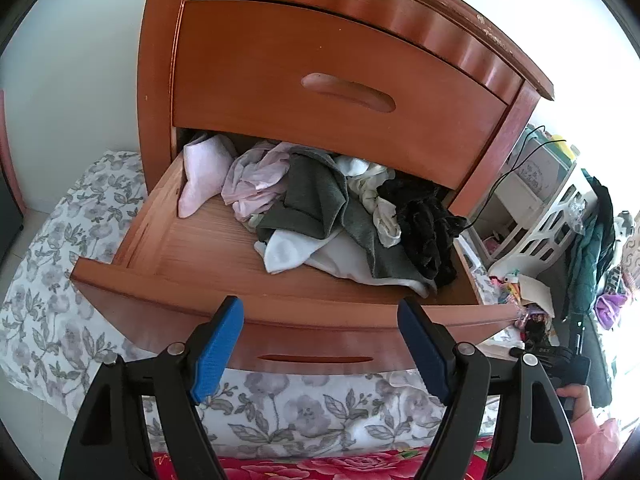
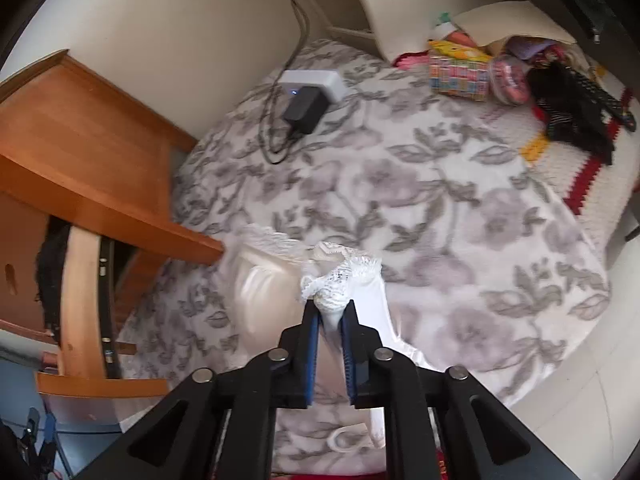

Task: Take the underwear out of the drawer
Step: 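Carry the white bra out and drop it onto the bedspread, then move the right gripper into the drawer toward the black lace underwear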

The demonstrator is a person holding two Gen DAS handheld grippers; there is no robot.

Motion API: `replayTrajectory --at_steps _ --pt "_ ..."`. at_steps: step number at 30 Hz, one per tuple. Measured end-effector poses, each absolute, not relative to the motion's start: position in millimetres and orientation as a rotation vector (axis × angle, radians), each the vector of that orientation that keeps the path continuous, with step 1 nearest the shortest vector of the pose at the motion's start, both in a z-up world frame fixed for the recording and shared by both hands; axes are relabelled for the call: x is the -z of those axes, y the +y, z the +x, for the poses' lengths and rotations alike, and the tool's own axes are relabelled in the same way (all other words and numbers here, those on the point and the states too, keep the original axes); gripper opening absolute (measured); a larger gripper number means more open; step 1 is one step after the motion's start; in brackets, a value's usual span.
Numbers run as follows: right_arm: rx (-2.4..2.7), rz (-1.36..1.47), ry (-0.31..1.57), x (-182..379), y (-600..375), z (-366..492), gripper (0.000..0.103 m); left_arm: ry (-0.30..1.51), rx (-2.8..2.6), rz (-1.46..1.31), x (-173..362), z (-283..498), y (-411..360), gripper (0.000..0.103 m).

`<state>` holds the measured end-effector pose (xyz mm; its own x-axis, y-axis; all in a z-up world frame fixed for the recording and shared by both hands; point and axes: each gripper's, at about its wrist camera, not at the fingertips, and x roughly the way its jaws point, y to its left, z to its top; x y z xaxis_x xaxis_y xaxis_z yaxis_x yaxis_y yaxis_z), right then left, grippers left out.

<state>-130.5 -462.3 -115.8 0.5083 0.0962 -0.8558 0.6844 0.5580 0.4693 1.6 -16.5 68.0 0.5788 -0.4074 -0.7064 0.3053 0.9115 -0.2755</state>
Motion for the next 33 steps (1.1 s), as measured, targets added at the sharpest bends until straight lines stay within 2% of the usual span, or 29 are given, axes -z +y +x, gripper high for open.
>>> replayTrajectory --at_steps 5,7,14,17,19,21,27,33 --pt "0.472 0.801 1.054 109.4 -458.9 -129.2 0.039 0.852 0.399 -0.113 -67.0 -1.5 -15.1 0.08" --pt "0.484 0.746 1.07 106.6 -455.9 -122.9 0.055 0.848 0.389 -0.109 -66.8 -2.6 -12.9 0.08" --pt "0.527 0.543 1.097 86.9 -437.1 -108.7 0.075 0.83 0.349 -0.094 -66.5 -5.7 -3.5 0.08" --pt "0.506 0.48 1.074 71.5 -422.7 -102.0 0.087 0.83 0.339 -0.074 -62.7 -8.2 -2.8 0.081" --pt "0.487 0.454 1.055 61.2 -413.5 -97.6 0.098 0.832 0.329 -0.064 -60.7 -10.0 -2.3 0.086" --pt "0.462 0.414 1.014 43.8 -400.3 -91.7 0.103 0.822 0.319 -0.053 -59.5 -12.9 -1.8 0.093" --pt "0.381 0.313 0.901 -9.7 -355.0 -73.8 0.103 0.769 0.271 -0.025 -58.6 -22.8 1.1 0.099" --pt "0.309 0.266 0.782 -60.0 -305.8 -58.1 0.103 0.744 0.277 -0.035 -52.9 -26.3 5.5 0.101"
